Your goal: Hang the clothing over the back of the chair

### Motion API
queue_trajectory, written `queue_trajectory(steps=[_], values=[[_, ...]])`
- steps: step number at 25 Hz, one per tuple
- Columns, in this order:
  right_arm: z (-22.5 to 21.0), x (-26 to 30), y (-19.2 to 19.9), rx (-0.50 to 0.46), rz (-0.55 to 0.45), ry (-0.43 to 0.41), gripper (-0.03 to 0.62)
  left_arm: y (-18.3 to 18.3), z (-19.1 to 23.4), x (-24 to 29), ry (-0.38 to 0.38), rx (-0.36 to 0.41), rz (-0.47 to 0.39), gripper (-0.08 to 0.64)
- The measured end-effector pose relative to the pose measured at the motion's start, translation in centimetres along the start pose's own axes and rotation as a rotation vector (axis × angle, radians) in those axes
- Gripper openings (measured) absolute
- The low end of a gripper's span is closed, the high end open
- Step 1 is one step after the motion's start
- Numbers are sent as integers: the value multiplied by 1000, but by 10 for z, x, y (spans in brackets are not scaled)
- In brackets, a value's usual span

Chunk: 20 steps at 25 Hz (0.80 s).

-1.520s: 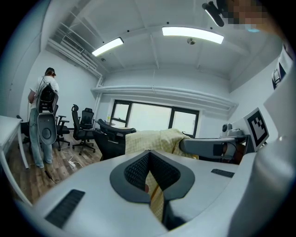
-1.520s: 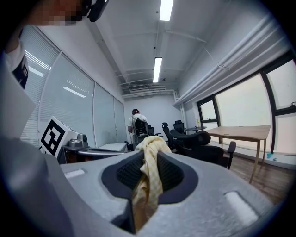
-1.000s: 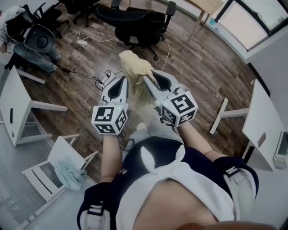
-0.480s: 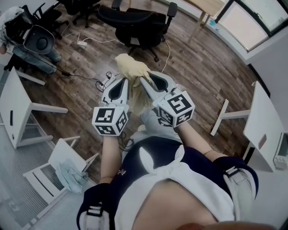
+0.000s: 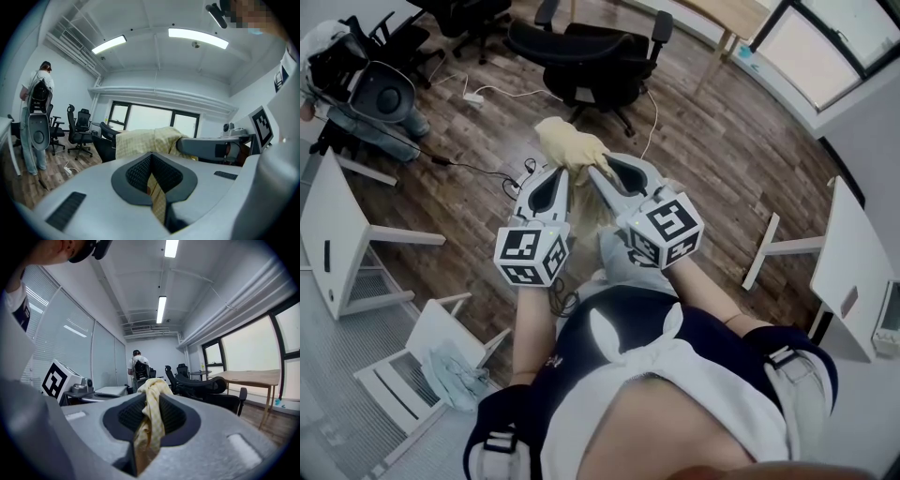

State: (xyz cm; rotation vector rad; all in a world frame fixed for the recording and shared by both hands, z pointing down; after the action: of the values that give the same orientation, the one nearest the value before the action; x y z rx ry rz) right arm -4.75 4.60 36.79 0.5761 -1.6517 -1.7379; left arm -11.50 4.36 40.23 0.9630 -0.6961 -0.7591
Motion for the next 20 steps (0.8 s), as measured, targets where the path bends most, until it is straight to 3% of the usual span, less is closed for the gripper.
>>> queue_trajectory(steps=[20], values=[[-54,73,-23,-53,-35,-24,80,-39,49,48,-26,6,-6,6]])
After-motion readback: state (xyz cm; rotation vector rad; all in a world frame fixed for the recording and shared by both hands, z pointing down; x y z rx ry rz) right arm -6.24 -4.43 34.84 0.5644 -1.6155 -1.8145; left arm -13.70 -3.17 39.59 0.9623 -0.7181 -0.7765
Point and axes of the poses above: the fingertips, and each gripper's own axes: x forward along the fingers, z to its left, y out of its underside, the point moved 1 cm from there along -x, backward along the fingers, and after that the axes turned 12 degrees about -x, right-handed, at the moved point
